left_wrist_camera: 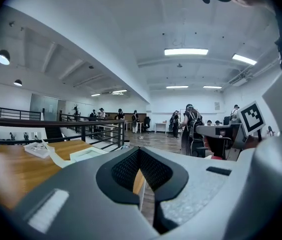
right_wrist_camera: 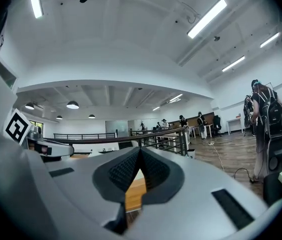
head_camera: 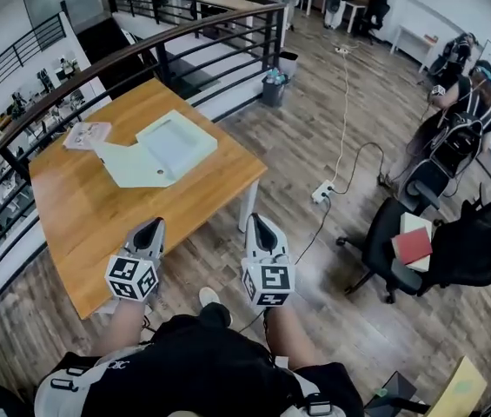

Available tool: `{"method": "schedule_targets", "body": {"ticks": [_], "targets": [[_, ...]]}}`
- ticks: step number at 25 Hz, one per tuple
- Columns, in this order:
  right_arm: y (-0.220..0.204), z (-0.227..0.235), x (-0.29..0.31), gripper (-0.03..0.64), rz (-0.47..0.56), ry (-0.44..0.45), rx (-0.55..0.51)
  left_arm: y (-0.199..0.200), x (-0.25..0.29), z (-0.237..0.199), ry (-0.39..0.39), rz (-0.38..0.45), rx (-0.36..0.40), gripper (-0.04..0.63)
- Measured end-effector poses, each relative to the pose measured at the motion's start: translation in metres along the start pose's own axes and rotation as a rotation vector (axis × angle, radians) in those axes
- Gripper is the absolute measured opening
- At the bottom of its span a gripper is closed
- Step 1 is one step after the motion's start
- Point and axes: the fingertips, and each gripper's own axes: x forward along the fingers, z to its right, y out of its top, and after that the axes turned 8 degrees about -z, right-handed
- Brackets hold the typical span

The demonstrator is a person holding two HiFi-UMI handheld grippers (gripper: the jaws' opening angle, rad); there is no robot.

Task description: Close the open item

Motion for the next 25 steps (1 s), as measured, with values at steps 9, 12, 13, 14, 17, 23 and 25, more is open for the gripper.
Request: {"method": "schedule_targets", "body": {"ticks": [9,12,13,14,17,23,25], "targets": [[0.023,-0.015,0.121,0.005,-0.036,0.076,-0.038,0.014,0.051,-0.093,0.070,0.028,-0.094,0.002],[0.030,-0.023,0.156,0.005,-0.041,0.108,-0.055,0.017,0.060,-0.122,0.107,0.045,-0.118,0.002],[0.032,-0.027,0.165,0.006,-0.044,0.118,-0.057,0.019,0.061,-0.132,0.119,0.048,-0.122,0.002],[0.034,-0.031,0.174,0.006,-0.047,0.129,-0.059,0.020,0.061,-0.140,0.131,0.052,-0.126,0.002],[0.036,-0.045,0.193,0.005,-0.058,0.171,-0.071,0.021,0.054,-0.160,0.181,0.054,-0.141,0.002],[0.030,-0.061,0.235,0.005,-0.093,0.255,-0.073,0.012,0.042,-0.193,0.290,0.036,-0.181,0.002],[0.027,-0.064,0.255,0.005,-0.102,0.293,-0.083,0.007,0.039,-0.203,0.343,0.034,-0.196,0.002]]}}
